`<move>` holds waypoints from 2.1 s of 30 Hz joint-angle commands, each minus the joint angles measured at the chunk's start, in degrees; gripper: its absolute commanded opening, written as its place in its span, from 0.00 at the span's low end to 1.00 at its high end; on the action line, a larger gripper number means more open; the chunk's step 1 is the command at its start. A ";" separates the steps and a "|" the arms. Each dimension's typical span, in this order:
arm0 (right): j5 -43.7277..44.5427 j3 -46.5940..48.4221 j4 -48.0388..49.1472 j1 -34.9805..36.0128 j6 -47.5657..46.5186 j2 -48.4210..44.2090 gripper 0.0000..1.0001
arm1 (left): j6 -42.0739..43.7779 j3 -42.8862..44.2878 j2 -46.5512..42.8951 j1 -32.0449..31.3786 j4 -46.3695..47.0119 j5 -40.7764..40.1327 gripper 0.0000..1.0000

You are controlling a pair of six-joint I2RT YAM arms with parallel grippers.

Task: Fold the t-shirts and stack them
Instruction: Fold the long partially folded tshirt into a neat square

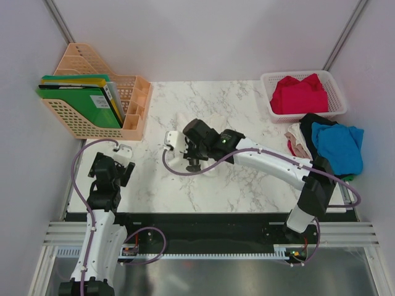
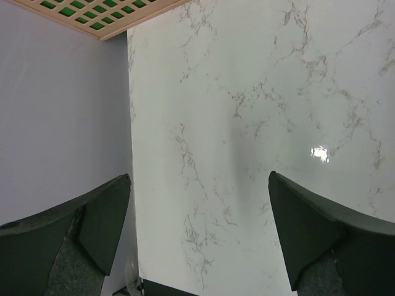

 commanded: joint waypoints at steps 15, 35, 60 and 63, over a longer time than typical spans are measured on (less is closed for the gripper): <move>-5.84 26.62 -2.83 -13.63 -6.78 20.71 0.00 | -1.22 -0.43 0.17 0.20 2.27 -0.45 1.00; -2.85 42.62 -2.12 -20.75 -8.54 35.58 0.00 | -1.22 -0.34 0.79 0.20 2.09 -0.44 1.00; -0.65 42.01 -1.69 -24.53 -10.21 34.00 0.00 | -1.22 -0.52 2.28 0.29 2.44 -0.09 1.00; -0.47 42.54 -1.95 -24.71 -10.65 33.65 0.00 | -1.22 -0.60 2.46 0.29 2.62 -0.09 1.00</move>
